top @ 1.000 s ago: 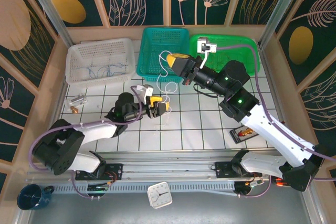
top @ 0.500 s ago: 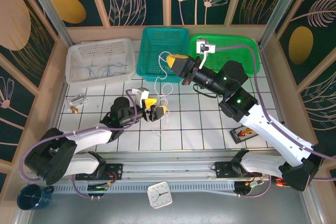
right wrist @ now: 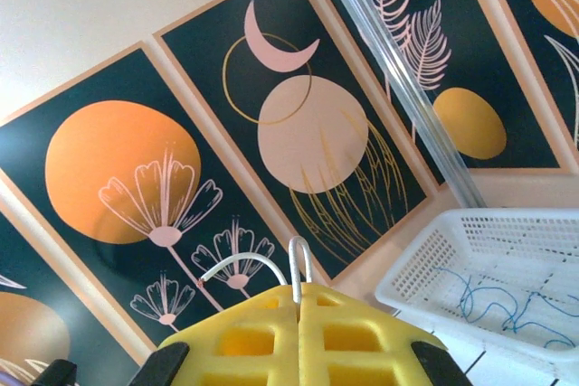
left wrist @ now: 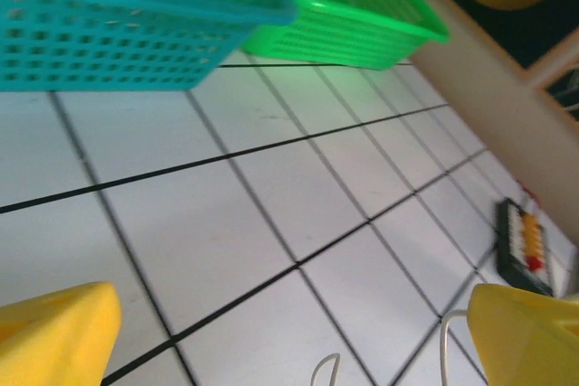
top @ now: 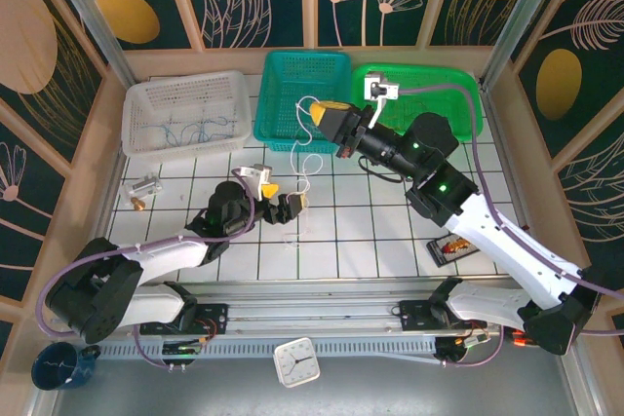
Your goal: Untangle the cables
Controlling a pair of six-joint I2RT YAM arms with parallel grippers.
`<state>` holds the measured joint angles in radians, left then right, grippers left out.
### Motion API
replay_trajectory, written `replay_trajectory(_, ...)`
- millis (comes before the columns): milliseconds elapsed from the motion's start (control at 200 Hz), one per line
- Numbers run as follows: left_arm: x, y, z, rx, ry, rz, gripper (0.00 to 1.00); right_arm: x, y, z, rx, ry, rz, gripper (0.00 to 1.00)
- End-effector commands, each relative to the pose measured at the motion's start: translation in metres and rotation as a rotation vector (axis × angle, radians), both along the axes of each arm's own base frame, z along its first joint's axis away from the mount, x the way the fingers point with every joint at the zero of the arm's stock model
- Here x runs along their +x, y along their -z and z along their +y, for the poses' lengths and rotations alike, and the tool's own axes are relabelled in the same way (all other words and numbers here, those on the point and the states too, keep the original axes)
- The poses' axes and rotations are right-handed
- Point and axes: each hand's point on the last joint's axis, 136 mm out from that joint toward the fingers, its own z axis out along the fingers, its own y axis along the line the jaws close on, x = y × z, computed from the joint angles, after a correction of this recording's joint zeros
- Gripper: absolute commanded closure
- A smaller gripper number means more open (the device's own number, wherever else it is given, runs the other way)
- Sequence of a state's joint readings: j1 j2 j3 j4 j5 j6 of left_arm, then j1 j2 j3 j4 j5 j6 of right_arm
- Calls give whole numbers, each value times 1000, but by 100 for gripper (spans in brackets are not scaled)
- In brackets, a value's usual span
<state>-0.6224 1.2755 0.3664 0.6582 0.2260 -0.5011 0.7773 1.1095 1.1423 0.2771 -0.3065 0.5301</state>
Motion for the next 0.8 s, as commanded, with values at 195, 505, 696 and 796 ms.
replay_trajectory(195,10,13,39,111,-205,-14,1,12,11,-7,-40,76,-18,100)
replay_trajectory(505,5,34,52,167,-247,46,1,14,11,-10,-47,95,-26,100)
replay_trajectory(696,0,20,44,113,-198,-1,1,16,12,-12,-55,100,-27,100)
replay_trajectory(796,-10,-10,28,20,-88,-85,1,18,16,-12,-65,107,-19,100)
